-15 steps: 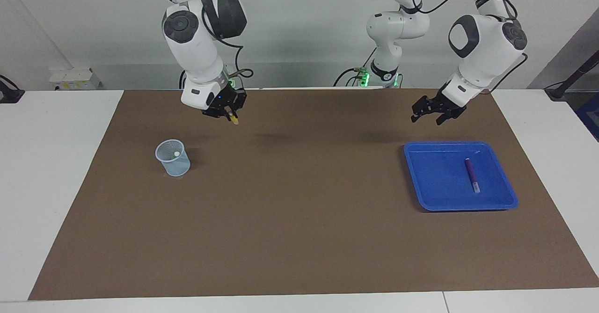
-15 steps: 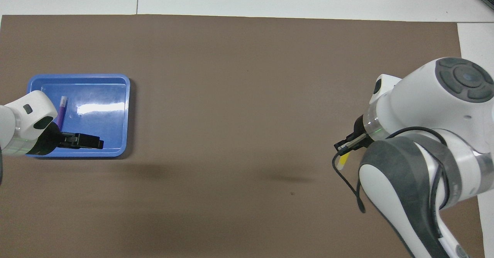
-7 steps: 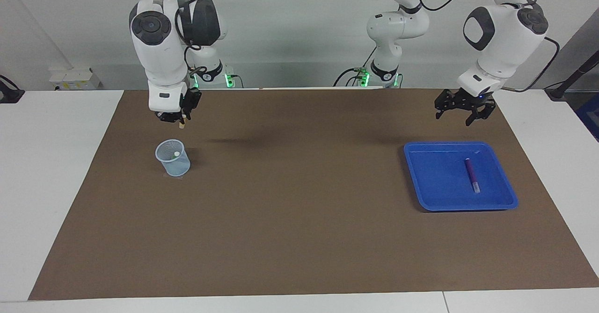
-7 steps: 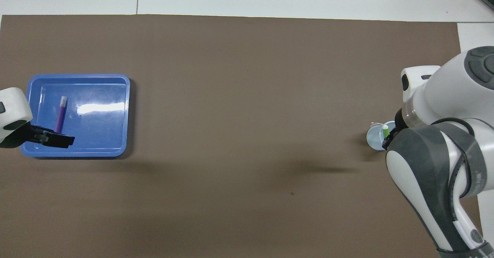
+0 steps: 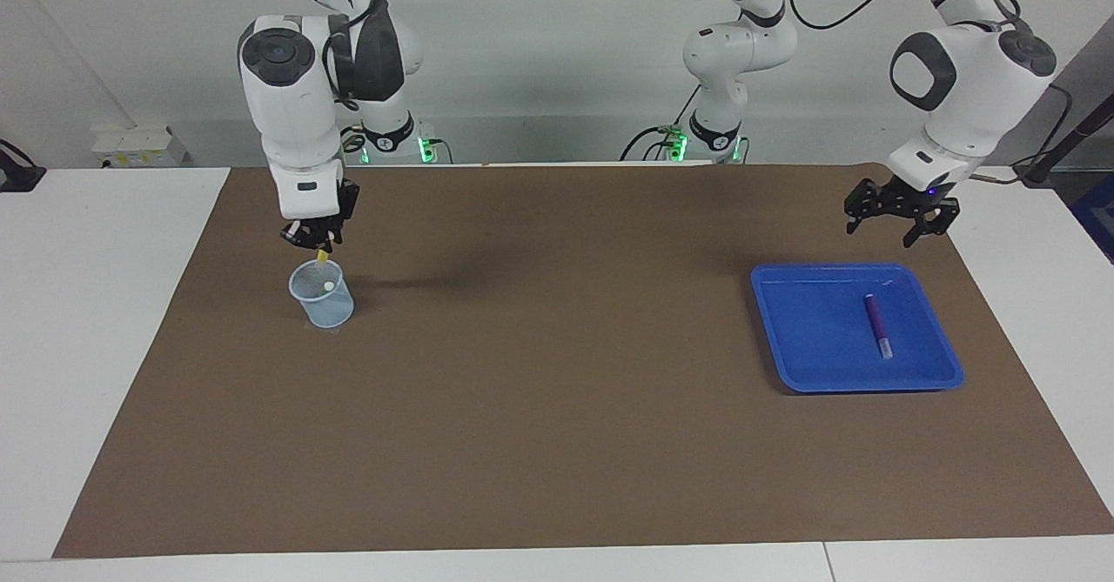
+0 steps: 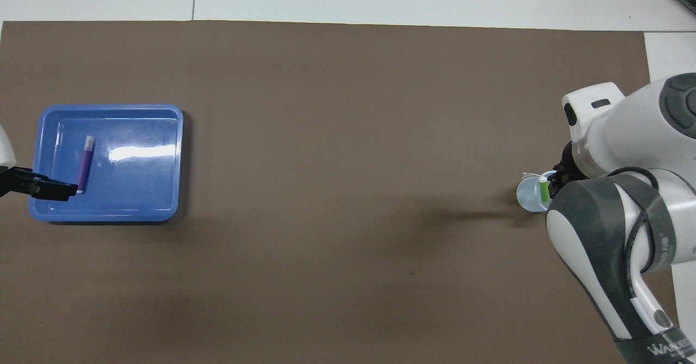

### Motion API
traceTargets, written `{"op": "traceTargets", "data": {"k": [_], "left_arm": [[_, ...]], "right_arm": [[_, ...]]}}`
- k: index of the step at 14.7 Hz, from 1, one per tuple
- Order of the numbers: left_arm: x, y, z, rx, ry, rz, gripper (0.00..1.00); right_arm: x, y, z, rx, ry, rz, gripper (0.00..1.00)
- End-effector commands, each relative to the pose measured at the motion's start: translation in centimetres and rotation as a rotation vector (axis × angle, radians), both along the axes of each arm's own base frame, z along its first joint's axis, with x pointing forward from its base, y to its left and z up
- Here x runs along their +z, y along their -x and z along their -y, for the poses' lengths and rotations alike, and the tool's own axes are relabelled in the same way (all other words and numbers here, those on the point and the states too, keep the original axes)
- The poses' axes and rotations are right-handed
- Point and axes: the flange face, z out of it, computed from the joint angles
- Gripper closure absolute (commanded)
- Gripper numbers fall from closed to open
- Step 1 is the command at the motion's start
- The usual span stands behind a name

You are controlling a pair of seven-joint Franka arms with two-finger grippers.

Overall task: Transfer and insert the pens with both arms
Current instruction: 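Insert the yellow pen into the white cup with the right gripper, then grasp the purple pen with the left gripper while the right gripper withdraws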

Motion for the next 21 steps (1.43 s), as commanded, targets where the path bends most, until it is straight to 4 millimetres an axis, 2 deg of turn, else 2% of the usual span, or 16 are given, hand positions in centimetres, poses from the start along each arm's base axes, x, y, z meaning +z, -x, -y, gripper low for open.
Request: {"op": "traceTargets", "data": {"k": [1,3,6,8,11,12,13,17,21], "left_arm": [[-3.0,-1.7,-0.9,-0.036,-0.058,0.015,0.02],[-4.5,-1.9,-1.4,-0.029,-0.059,0.021,0.04],[-6.9,-2.6,-2.5,-0.013,-0.058,0.016,0.05],[-8.8,-3.2,-3.5,-0.013,-0.062,0.026,0.05],[-11.2,-4.0,-3.6,-0.057,-0.064,0.033,0.05],[-11.8,-4.2,-3.5,-0.059,-0.065,0.036,0.06],[-12.5,-4.4,-3.5,-0.061,-0.065,0.036,0.07],[-14.8,-5.0,-3.4,-0.066,-0.065,0.044,0.09],[-16.1,-5.0,-3.7,-0.064,-0.066,0.045,0.12]], "right_arm": [[-1.5,0.6,0.4,0.023,0.013,-0.008,1.00],[-2.1,0.9,0.4,0.020,0.009,0.012,1.00],[-3.9,2.4,0.8,0.007,0.018,-0.015,1.00],[-4.8,3.3,0.5,-0.009,-0.020,-0.011,0.92],[-5.5,4.1,0.4,-0.009,-0.036,-0.014,0.85],[-5.5,4.1,0.4,-0.009,-0.036,-0.014,0.73],[-5.5,4.1,0.4,-0.009,-0.036,-0.016,0.68],[-5.5,4.1,0.4,-0.016,-0.036,-0.014,0.25],[-5.5,4.0,0.3,-0.098,-0.106,-0.016,0.27]]}}
